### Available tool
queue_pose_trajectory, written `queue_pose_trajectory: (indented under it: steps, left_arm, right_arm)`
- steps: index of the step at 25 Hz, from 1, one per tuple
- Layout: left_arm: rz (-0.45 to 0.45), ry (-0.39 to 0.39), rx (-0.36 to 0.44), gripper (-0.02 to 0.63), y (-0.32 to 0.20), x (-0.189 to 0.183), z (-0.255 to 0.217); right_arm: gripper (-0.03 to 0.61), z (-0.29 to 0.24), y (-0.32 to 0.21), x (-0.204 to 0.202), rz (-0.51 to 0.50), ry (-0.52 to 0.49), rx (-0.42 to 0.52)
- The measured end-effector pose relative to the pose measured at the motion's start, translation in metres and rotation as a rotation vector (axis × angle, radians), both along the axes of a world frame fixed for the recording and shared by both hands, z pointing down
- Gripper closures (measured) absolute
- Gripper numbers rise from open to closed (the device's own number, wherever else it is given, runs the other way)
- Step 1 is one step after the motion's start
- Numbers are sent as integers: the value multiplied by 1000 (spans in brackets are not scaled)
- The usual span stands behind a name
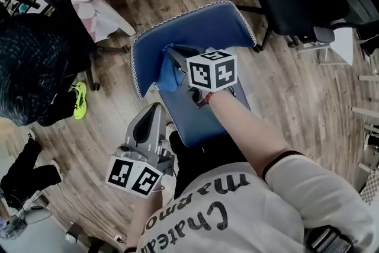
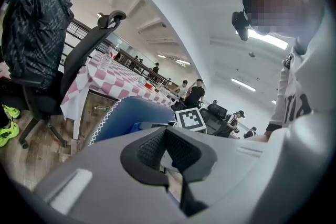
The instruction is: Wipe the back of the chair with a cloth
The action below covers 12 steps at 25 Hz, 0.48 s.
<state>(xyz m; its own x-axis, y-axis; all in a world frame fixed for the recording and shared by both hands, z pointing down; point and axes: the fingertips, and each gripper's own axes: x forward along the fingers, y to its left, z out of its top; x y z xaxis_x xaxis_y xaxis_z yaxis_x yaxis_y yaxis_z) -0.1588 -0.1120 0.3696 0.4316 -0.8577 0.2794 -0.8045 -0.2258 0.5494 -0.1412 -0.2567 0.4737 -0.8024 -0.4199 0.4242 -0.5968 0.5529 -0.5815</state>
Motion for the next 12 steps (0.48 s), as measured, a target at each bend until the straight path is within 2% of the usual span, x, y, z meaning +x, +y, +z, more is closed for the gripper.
queue_pose_trajectory:
  steps: [7, 12]
  left_arm:
    - [49, 1, -9, 609, -9, 48, 4]
    - [93, -5, -3, 609, -18, 77, 0]
  right_arm:
    - [552, 15, -30, 73, 130, 15, -54]
    - [552, 20, -52, 131, 223, 40, -32]
